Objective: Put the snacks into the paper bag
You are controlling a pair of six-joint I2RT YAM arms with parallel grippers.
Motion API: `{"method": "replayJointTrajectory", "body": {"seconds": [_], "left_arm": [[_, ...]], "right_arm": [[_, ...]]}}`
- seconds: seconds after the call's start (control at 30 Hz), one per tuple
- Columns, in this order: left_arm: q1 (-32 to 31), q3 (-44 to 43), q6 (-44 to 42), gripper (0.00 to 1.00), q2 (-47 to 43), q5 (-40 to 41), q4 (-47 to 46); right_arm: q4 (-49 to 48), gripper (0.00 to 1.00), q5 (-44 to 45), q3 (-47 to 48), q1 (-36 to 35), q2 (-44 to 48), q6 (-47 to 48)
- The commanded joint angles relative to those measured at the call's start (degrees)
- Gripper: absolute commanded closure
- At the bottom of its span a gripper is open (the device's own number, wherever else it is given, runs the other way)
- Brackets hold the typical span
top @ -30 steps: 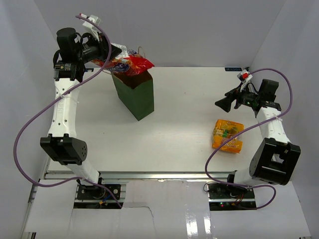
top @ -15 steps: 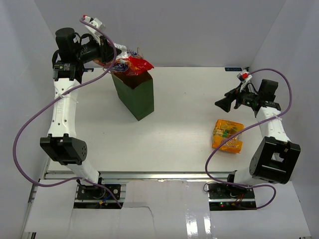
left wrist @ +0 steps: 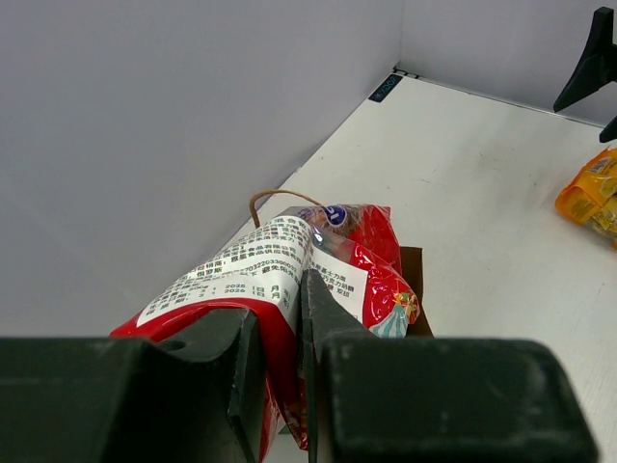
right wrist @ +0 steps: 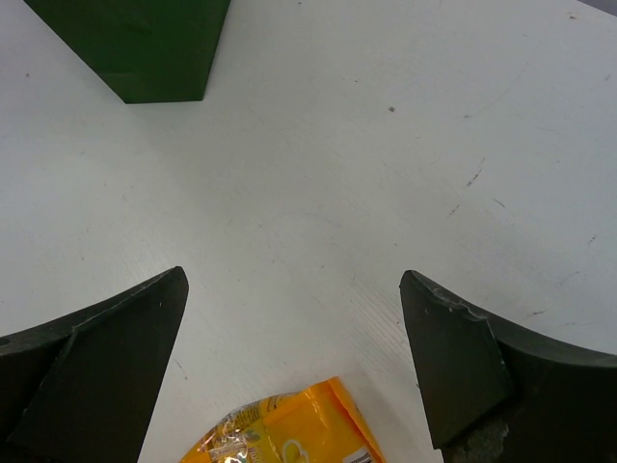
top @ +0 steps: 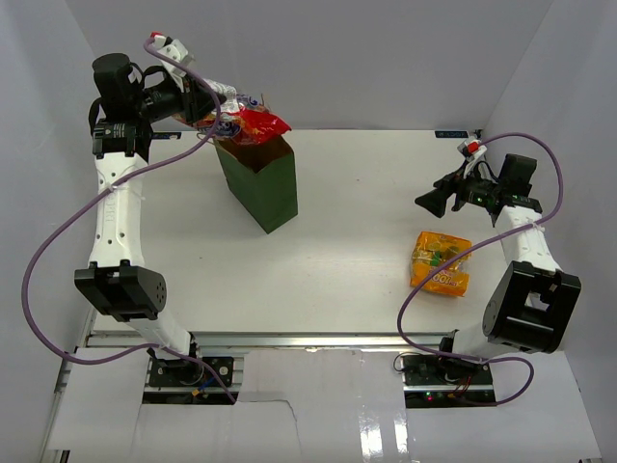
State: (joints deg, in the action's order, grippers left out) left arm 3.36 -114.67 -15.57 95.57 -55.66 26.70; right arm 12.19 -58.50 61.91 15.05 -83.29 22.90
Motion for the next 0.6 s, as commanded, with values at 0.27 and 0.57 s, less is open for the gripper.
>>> {"method": "replayJointTrajectory", "body": {"seconds": [0.27, 0.57], "left_arm": [[0.7, -1.0, -5.9, 1.0, -3.6, -5.9, -7.7], [1.1, 2.8, -9.6, 1.0, -5.8, -8.1, -6.2]], "right_arm": [[-1.3, 0.04, -1.3, -0.6, 0.4, 0.6, -0.2], [-1.4, 0.04, -1.5, -0.7, 0.4, 0.3, -0.2]]}}
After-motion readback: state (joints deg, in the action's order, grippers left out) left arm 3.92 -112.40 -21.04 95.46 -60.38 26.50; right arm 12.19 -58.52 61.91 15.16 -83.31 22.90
